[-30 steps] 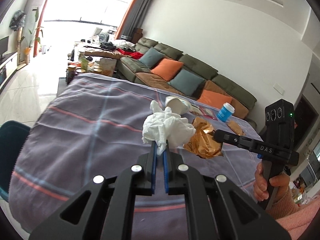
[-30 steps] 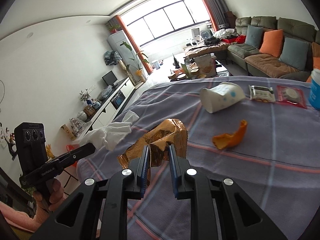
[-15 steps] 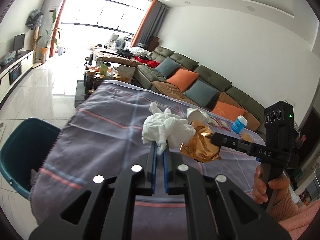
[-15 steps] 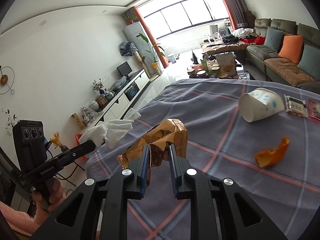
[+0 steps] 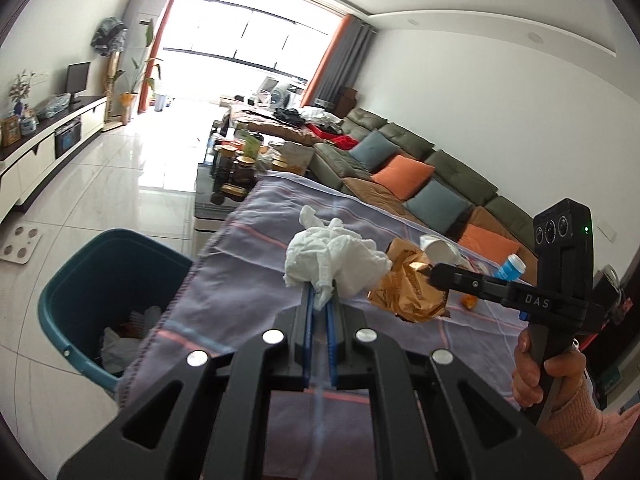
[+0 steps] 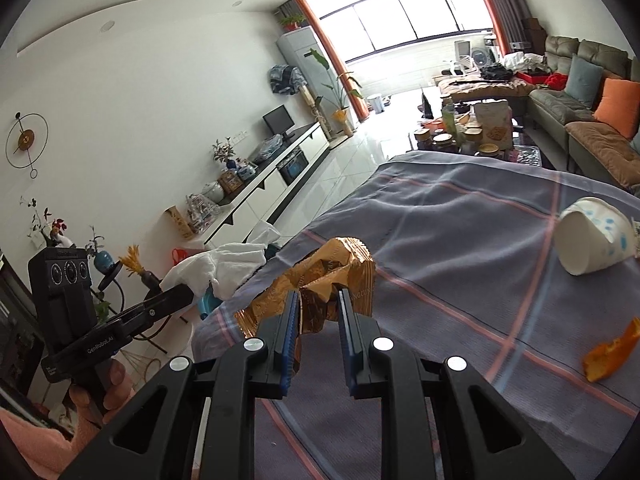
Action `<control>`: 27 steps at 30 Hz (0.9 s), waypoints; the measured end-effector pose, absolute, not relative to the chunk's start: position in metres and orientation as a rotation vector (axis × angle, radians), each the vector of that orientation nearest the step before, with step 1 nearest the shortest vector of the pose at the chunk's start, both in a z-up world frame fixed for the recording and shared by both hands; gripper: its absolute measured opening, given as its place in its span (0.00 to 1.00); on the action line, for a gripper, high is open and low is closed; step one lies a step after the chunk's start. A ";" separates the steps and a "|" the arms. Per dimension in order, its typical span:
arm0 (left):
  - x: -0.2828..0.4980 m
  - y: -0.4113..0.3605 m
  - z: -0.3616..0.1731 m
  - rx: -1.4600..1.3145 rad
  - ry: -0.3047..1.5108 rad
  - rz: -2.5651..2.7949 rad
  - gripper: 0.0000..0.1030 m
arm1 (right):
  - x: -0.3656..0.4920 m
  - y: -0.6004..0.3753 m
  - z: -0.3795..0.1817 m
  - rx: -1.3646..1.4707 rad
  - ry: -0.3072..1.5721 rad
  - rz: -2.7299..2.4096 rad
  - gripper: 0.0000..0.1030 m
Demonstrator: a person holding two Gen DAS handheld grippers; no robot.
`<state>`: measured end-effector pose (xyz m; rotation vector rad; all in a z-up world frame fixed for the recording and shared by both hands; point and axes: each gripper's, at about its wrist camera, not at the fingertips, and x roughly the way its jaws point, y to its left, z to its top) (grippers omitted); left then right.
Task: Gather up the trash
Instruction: 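Carry the tissue and gold foil over the teal bin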
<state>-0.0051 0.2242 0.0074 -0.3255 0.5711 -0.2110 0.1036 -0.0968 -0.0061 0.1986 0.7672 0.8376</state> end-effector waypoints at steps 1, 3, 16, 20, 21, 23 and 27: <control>-0.005 0.226 0.008 -0.328 0.570 -0.204 0.07 | 0.105 -0.093 -0.006 0.197 0.770 0.844 0.19; -0.007 0.230 0.010 -0.331 0.565 -0.180 0.07 | 0.106 -0.085 -0.006 0.190 0.775 0.862 0.19; -0.019 0.274 0.012 -0.361 0.548 -0.066 0.07 | 0.111 -0.037 -0.003 0.138 0.789 0.938 0.19; -0.023 0.282 0.013 -0.367 0.544 -0.035 0.07 | 0.114 -0.023 -0.003 0.126 0.795 0.954 0.19; -0.023 0.284 0.012 -0.369 0.544 -0.029 0.07 | 0.115 -0.021 -0.003 0.122 0.796 0.955 0.19; -0.024 0.290 0.011 -0.376 0.543 -0.010 0.07 | 0.116 -0.014 -0.003 0.113 0.799 0.964 0.19; -0.024 0.301 0.008 -0.393 0.547 0.025 0.07 | 0.119 0.000 -0.003 0.093 0.801 0.977 0.19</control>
